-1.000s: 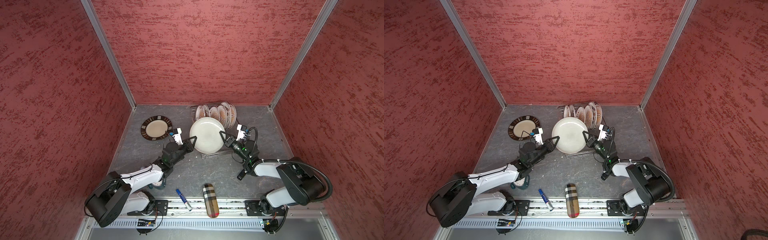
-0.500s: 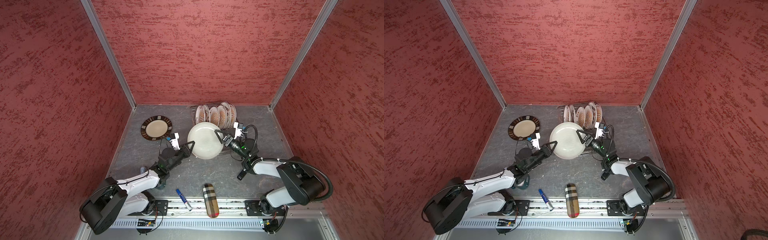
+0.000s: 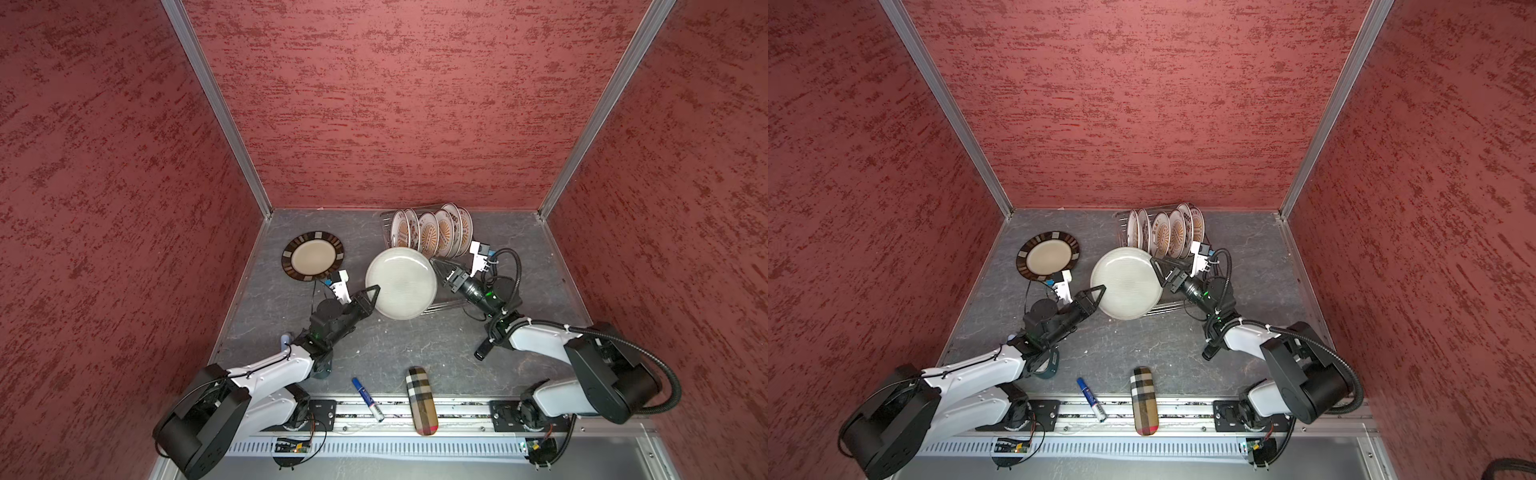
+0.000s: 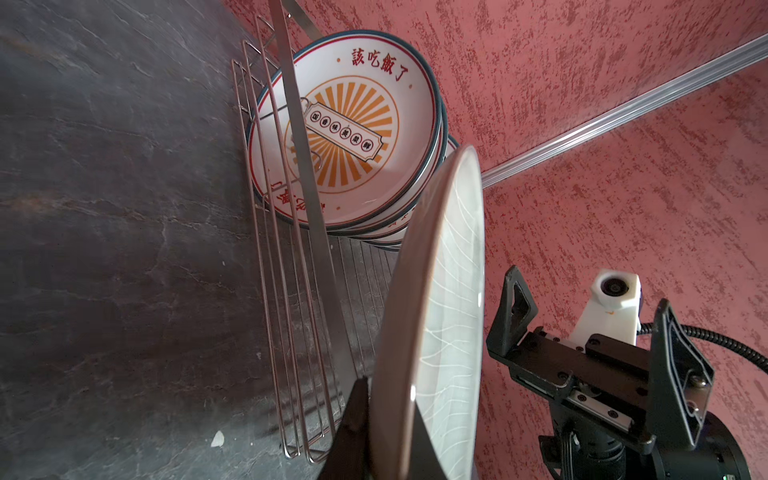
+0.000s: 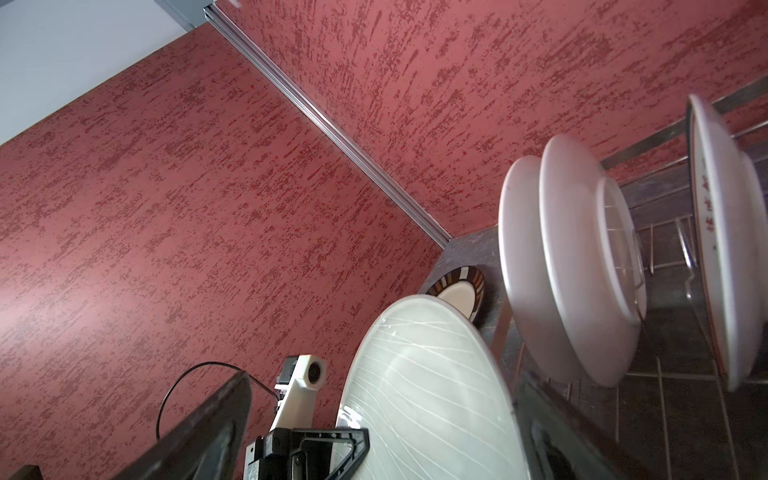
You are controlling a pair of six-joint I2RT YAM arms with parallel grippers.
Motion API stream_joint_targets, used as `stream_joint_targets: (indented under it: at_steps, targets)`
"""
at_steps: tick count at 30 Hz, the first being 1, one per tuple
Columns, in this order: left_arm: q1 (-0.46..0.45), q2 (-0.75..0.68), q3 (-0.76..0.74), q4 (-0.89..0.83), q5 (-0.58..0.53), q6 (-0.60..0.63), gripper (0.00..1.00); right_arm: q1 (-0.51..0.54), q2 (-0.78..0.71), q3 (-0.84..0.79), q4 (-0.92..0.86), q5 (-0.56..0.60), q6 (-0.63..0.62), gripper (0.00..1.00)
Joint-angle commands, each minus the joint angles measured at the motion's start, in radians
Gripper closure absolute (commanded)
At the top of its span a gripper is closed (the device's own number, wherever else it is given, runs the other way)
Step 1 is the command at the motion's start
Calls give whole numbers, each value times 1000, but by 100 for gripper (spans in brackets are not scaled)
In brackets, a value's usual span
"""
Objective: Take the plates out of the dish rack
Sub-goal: 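Grasp the white plate's rim with the left gripper while the right gripper holds it, then carry the white plate toward the striped plate with the left gripper while the right withdraws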
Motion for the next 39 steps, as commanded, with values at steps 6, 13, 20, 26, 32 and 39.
stream_joint_targets:
  at_steps: [6,13,20,26,32,39]
  targets:
    - [42,-72,41,128,7,-69,100,8,-57,-53,9,56,-98,1]
    - [89,-61,70,103,-4,-97,100,40,-135,-17,-184,91,-217,1]
    - [218,-59,94,72,55,-147,100,131,-208,33,-407,294,-354,1]
    - [260,-115,94,-6,20,-135,100,178,-154,76,-410,335,-399,1]
    - [337,-172,104,-66,74,-166,100,267,-77,178,-506,416,-467,1]
    - [395,-220,106,-137,58,-185,100,332,-20,242,-515,422,-494,1]
